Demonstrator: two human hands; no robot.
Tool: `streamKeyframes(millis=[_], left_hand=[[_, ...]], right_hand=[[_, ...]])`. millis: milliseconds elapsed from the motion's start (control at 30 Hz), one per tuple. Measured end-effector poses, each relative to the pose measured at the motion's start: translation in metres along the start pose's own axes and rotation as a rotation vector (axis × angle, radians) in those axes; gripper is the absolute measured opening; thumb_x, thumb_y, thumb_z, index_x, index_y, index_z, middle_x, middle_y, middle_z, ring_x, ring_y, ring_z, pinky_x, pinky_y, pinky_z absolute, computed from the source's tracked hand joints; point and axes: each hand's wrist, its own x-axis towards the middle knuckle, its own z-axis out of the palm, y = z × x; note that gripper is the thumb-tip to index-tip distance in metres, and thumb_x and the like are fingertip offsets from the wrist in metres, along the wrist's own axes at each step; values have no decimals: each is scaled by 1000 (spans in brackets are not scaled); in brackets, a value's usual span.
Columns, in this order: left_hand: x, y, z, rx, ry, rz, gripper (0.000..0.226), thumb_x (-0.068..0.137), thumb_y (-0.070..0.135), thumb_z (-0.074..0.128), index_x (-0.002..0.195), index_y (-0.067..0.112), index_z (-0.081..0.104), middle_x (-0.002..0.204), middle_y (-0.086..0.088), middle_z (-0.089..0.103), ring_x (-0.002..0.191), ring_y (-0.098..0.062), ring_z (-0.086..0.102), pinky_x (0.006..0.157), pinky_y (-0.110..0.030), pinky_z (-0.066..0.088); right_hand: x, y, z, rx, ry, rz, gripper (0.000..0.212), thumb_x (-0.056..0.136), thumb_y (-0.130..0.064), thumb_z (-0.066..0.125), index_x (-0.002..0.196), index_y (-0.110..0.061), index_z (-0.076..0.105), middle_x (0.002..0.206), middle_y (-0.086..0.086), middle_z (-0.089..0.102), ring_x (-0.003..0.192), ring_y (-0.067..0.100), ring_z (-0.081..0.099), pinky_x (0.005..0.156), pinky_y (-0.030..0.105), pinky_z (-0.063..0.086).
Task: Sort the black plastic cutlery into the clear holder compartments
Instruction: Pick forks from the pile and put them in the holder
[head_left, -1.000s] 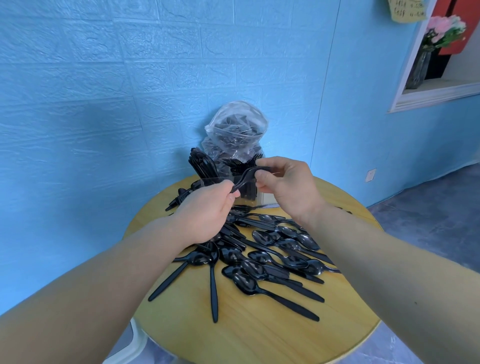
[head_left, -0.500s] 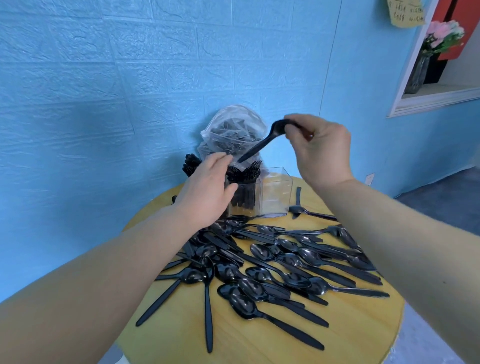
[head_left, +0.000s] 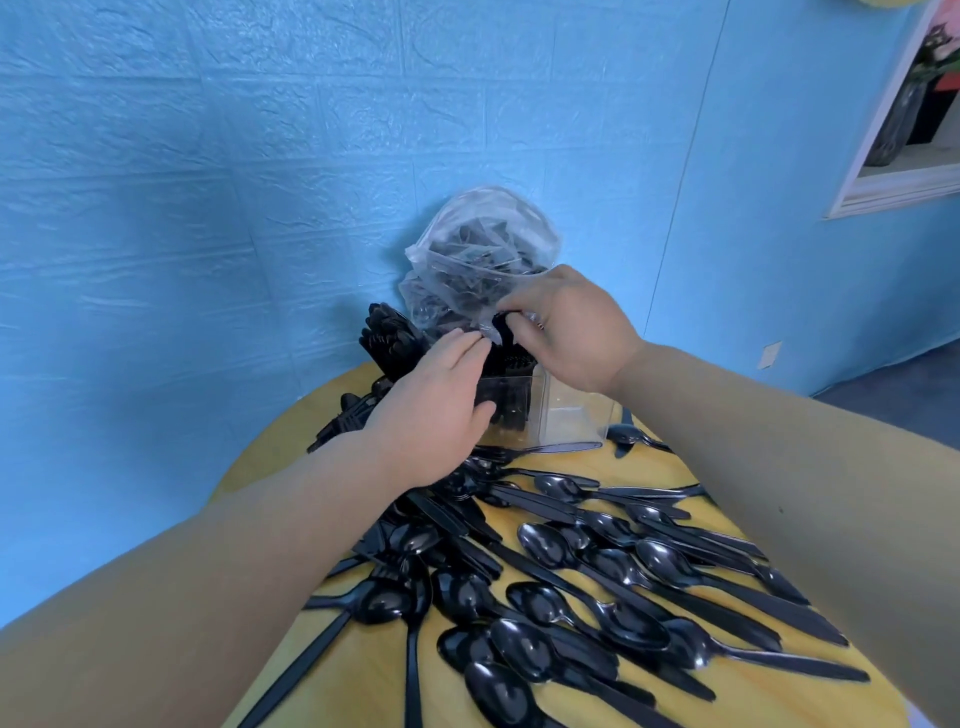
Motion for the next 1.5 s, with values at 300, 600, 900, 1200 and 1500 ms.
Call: streamKeyframes(millis=[300, 600, 900, 1200, 1500], left_hand=[[12, -3, 4, 64, 71, -50, 69, 95, 31, 52, 150, 6, 18, 157, -9, 16, 147, -23, 5, 117, -29, 4], [22, 3, 2, 89, 35, -68, 61, 94, 29, 53, 145, 6, 28, 148, -7, 33, 139, -23, 24, 115, -31, 18], [24, 2, 0, 89, 29, -94, 62, 93, 28, 56, 145, 10, 27, 149, -4, 32, 137, -19, 29, 111, -28, 25], [26, 0, 3, 82, 73, -121, 58, 93, 25, 55, 144, 9, 33, 145, -5, 37, 134, -21, 33, 109, -30, 28], [27, -1, 4, 40, 121, -80, 47, 93, 8, 52, 140, 10, 44, 136, -7, 46, 112, -25, 53, 93, -35, 45]], right_hand=[[-16, 13, 9, 100, -216, 53, 79, 81, -62, 49, 147, -23, 32, 157, 4, 20, 145, 19, 8, 112, 24, 4], [-16, 16, 5, 113, -128, 97, 91, 73, -51, 74, 146, -17, 31, 153, 2, 28, 140, 17, 18, 111, 25, 16], [-16, 21, 5, 193, -239, 187, 86, 75, -36, 78, 145, -17, 32, 135, 6, 53, 123, 22, 48, 97, 26, 35], [-17, 25, 16, 180, -94, 196, 46, 75, -31, 78, 115, -16, 62, 113, -1, 43, 100, 14, 47, 87, 24, 38], [-25, 14, 30, 159, 4, 89, 33, 86, -20, 65, 119, -17, 64, 106, 3, 62, 94, 19, 56, 84, 37, 47]])
